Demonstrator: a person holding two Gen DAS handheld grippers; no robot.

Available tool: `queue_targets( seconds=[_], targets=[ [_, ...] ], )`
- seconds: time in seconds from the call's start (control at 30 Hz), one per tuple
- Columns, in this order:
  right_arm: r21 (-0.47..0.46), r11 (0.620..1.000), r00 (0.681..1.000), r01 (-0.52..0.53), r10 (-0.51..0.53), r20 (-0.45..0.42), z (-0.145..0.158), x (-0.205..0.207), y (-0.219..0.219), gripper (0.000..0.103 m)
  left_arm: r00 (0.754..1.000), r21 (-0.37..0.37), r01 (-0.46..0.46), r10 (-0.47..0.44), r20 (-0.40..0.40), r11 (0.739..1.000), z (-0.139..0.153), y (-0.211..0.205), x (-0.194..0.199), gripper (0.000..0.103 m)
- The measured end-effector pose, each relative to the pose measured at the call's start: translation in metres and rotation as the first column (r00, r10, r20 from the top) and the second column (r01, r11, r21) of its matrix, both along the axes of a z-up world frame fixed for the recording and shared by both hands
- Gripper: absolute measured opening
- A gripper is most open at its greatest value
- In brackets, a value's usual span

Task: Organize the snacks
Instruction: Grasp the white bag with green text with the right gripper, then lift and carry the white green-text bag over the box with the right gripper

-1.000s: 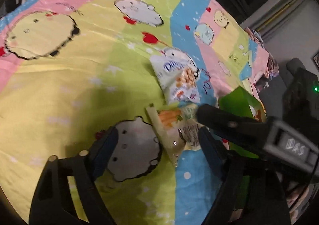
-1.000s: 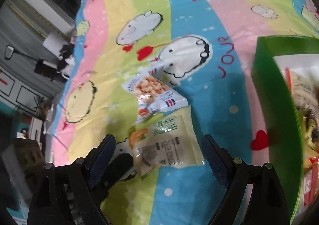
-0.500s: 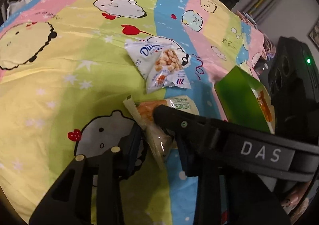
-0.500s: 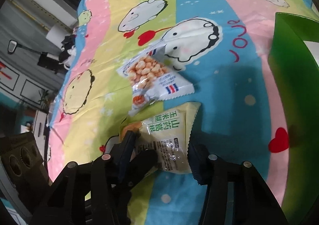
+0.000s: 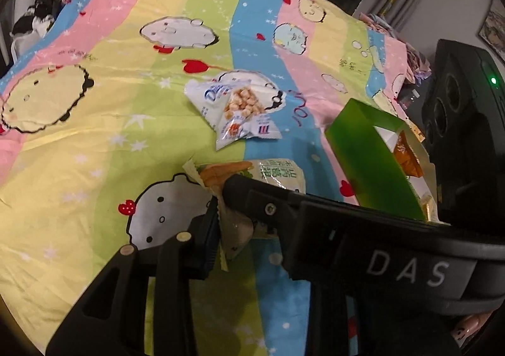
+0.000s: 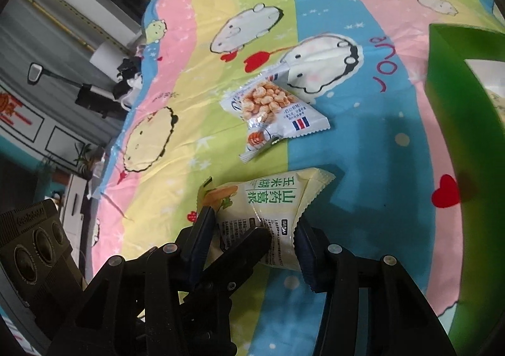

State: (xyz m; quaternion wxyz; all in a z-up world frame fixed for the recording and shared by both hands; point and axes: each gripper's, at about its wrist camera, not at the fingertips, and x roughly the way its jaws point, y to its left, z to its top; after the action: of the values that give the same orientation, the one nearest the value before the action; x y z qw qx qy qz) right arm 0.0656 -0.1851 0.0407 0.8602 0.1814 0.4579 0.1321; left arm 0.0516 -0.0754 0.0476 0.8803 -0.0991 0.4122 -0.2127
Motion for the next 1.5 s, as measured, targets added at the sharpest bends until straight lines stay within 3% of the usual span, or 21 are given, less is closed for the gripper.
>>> queue_targets(
  seconds=[0.63, 1.0, 1.5],
  targets=[
    [-0.020, 0.999, 0.979, 0.025, -0.020, 0.202, 0.066, -0.062, -0.006, 0.052, 0.981, 0.022, 0.039, -0.042, 0.190, 0.999, 0.062, -0.012, -0.053, 0.031],
    [-0.033, 0.995, 0.945, 0.092, -0.077, 0.318, 0.113, -0.097, -0.037, 0.052, 0.947, 0.023, 0.103, -0.105, 0.303, 0.994, 0.107, -0.051, -0.076, 0.031],
    [-0.011, 0.976, 0.882, 0.218, -0.192, 0.429, 0.145, -0.135, -0.100, 0.052, 0.897, 0.054, 0.198, -0.204, 0.392, 0.979, 0.139, -0.120, -0.091, 0.031]
  ],
)
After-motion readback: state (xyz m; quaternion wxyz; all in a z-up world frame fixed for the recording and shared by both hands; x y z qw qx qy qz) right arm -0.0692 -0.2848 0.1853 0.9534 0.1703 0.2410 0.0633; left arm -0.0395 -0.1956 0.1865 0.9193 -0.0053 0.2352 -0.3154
